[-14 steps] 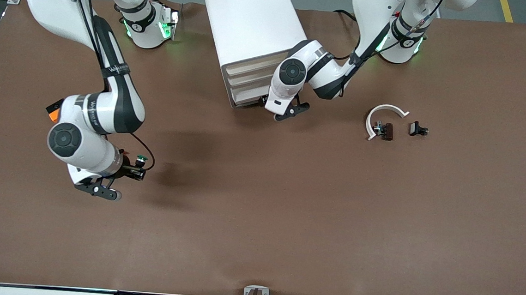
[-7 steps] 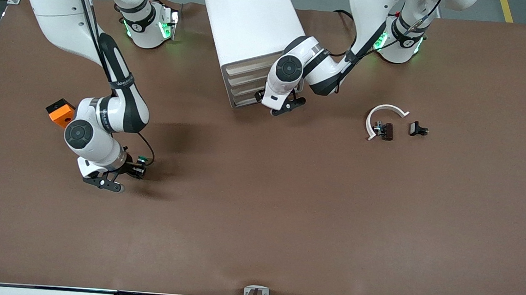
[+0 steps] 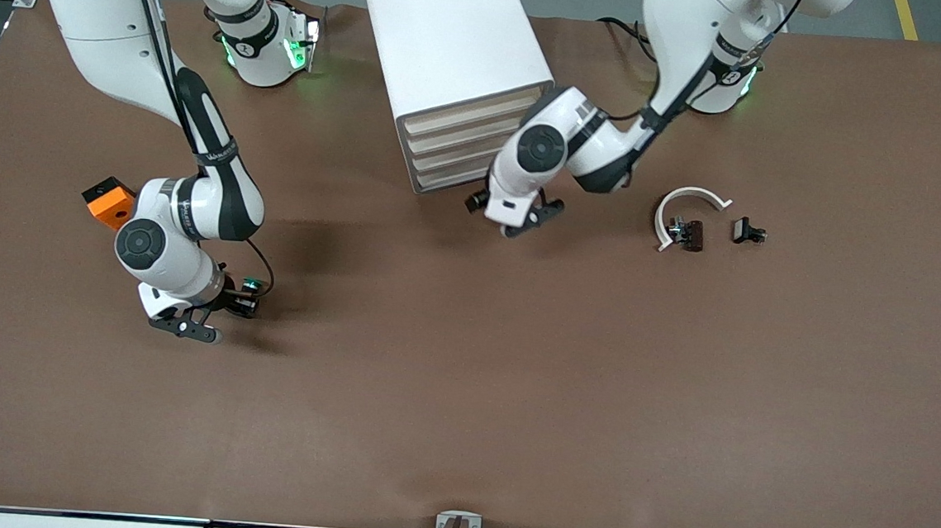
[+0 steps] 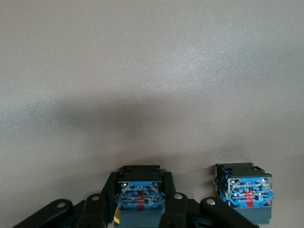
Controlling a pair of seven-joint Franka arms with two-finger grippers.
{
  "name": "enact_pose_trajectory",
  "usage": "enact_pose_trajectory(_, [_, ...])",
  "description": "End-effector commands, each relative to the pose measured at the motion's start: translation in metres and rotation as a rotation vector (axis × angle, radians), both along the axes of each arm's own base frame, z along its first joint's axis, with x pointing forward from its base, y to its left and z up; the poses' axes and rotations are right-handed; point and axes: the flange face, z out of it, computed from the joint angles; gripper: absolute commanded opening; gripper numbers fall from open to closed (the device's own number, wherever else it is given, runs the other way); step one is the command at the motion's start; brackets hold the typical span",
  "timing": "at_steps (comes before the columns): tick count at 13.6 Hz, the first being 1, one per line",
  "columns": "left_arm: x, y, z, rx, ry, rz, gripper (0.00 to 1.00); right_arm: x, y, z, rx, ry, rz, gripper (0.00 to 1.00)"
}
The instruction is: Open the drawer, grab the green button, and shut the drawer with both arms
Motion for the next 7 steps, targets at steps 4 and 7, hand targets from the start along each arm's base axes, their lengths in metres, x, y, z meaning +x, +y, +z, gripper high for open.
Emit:
enact_pose_trajectory(4, [0.105, 0.101, 0.078, 0.068, -0.105, -0.06, 1.0, -0.018, 0.034, -0.004, 0.022, 0.03, -0.034, 0.0])
enact_pose_trajectory(7, [0.14, 0.166, 0.143, 0.057, -0.171, -0.124, 1.0, -0.018, 0.034, -0.004, 0.022, 0.03, -0.034, 0.0])
